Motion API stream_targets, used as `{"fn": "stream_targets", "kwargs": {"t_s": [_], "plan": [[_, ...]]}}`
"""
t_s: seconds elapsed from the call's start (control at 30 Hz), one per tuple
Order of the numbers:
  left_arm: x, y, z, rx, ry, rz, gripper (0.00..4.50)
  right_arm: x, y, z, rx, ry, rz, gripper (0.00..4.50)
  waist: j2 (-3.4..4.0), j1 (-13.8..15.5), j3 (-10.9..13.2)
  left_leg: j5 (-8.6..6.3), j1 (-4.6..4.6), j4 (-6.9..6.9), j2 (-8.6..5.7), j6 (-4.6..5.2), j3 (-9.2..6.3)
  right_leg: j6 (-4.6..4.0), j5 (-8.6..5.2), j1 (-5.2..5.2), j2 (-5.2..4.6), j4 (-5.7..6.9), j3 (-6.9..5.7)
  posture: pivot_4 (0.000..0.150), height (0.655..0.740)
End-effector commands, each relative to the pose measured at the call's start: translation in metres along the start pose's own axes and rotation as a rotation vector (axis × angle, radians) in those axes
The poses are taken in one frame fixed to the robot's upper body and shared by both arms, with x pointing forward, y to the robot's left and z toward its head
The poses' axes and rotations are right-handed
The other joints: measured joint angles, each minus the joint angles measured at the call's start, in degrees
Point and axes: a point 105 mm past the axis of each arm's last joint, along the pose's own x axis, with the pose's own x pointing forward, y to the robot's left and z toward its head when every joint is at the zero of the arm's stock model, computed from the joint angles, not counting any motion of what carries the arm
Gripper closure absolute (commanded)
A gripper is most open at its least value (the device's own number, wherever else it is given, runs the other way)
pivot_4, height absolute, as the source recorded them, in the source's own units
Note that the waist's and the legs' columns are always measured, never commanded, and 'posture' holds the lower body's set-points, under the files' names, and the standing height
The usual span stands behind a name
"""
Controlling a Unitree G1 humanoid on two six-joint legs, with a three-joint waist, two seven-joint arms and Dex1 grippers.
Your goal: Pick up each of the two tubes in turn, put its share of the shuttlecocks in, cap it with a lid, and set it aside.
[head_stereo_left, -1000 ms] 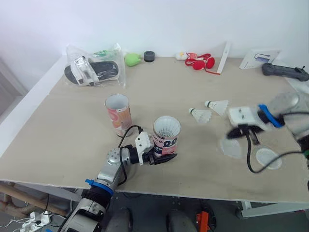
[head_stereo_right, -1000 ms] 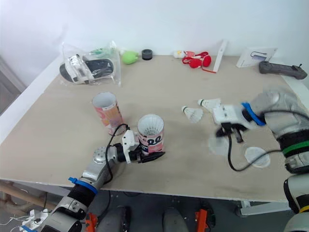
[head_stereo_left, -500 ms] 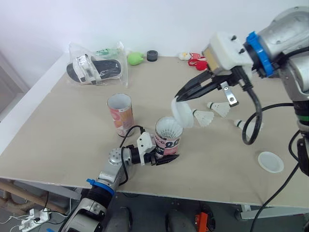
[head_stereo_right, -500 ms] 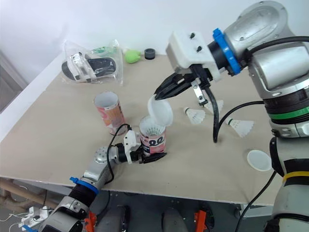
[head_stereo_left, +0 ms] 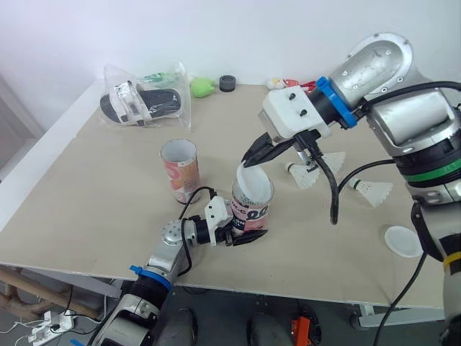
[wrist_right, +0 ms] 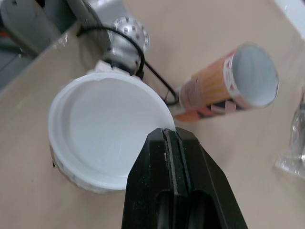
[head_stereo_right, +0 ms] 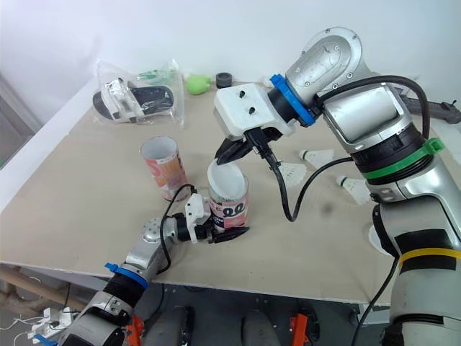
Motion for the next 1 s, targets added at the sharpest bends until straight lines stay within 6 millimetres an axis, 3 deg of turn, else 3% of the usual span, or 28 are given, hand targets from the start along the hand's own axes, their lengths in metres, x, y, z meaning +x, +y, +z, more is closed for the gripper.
{"fn": "stream_targets", "kwargs": {"t_s": [0.03,0.3,0.57,1.0], "plan": [[-0.004,-0.008,-0.024,-0.070,0.069,0.003,1.42,-0.008,-0.001,0.004,-0.048,0.036,0.015,4.47,0.00,0.0,0.0,0.00,0.00,0.00,0.00,0.00,0.00,0.00,0.00,0.00,0.00,0.00,0.00,0.150,0.7400],[-0.004,-0.008,-0.023,-0.073,0.066,0.003,1.42,-0.009,0.000,-0.001,-0.041,0.070,0.020,4.47,0.00,0.0,0.0,0.00,0.00,0.00,0.00,0.00,-0.01,-0.01,0.00,0.00,0.00,0.00,0.00,0.150,0.7400],[-0.004,-0.007,-0.023,-0.072,0.067,0.002,1.42,-0.019,-0.006,0.010,-0.046,0.045,-0.010,4.47,0.00,0.0,0.0,0.00,0.00,0.00,0.00,0.00,-0.01,-0.02,0.01,0.00,0.00,0.00,0.00,0.150,0.7400],[-0.003,-0.007,-0.024,-0.075,0.067,0.003,1.42,-0.012,0.001,-0.001,-0.016,0.062,0.021,4.47,0.00,0.0,0.0,0.01,0.00,0.00,-0.01,0.00,-0.02,-0.01,0.01,0.00,0.00,0.00,-0.01,0.150,0.7400]]}}
